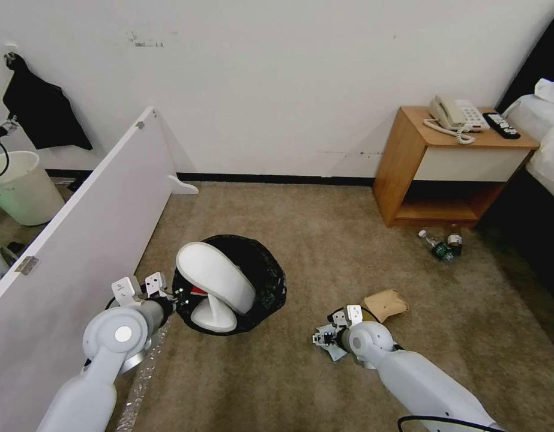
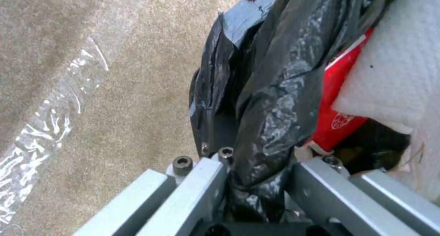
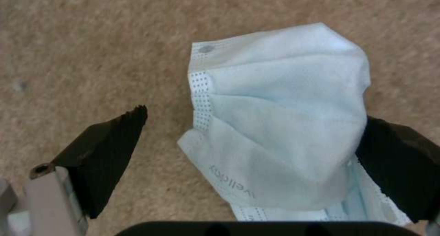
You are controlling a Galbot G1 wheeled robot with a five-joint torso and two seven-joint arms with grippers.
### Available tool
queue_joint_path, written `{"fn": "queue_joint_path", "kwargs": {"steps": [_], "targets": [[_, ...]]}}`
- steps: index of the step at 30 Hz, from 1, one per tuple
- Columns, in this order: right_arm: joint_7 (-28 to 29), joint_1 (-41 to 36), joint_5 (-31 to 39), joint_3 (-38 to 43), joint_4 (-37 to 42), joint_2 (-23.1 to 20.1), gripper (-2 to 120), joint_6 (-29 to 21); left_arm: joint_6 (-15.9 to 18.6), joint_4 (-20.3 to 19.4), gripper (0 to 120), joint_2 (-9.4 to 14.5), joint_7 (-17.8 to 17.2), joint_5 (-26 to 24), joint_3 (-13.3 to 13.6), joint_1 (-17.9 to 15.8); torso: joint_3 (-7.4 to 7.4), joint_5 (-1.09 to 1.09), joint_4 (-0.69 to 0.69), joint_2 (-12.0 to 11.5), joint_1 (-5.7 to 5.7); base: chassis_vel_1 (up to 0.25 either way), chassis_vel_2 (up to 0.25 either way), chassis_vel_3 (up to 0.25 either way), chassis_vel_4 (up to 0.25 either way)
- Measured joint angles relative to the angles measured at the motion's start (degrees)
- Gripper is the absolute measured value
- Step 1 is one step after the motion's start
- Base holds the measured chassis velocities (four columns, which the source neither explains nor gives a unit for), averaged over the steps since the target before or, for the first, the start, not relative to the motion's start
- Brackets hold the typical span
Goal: Pick up the trash bin, then pick up the garbage from the floor and place it into the trash bin.
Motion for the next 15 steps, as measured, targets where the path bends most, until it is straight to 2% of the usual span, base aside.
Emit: {"fn": "queue_joint_path", "kwargs": {"steps": [8, 11, 12, 14, 15], "targets": [[0.55, -0.13, 0.09, -0.67, 1.45, -0.37, 99, -0.04, -0.07, -0.03, 0, 0.02, 0.0, 0.03, -0.19, 0.13, 0.01, 0.02, 0.02, 0.0, 0.0, 0.0, 0.0, 0.0, 0.0], [0.79, -0.13, 0.18, -0.95, 2.16, -0.61, 89, -0.06, -0.1, -0.07, 0, 0.02, 0.0, 0.07, -0.2, 0.14, 0.0, 0.02, 0.02, 0.0, 0.0, 0.0, 0.0, 0.0, 0.0], [1.11, -0.12, 0.26, -1.08, 2.5, -0.62, 83, -0.04, -0.13, -0.07, 0, 0.0, 0.01, 0.14, -0.2, 0.12, 0.0, 0.02, 0.01, 0.0, 0.0, 0.0, 0.0, 0.0, 0.0], [1.24, -0.12, 0.3, -1.14, 2.68, -0.65, 80, -0.02, -0.15, -0.07, 0, -0.02, 0.03, 0.17, -0.18, 0.12, 0.0, 0.02, 0.02, 0.0, 0.0, 0.0, 0.0, 0.0, 0.0], [1.5, -0.12, 0.32, -1.22, 3.02, -0.71, 73, 0.02, -0.17, -0.07, 0, -0.05, 0.09, 0.24, -0.15, 0.12, 0.01, 0.01, 0.02, 0.0, 0.0, 0.0, 0.0, 0.0, 0.0]]}}
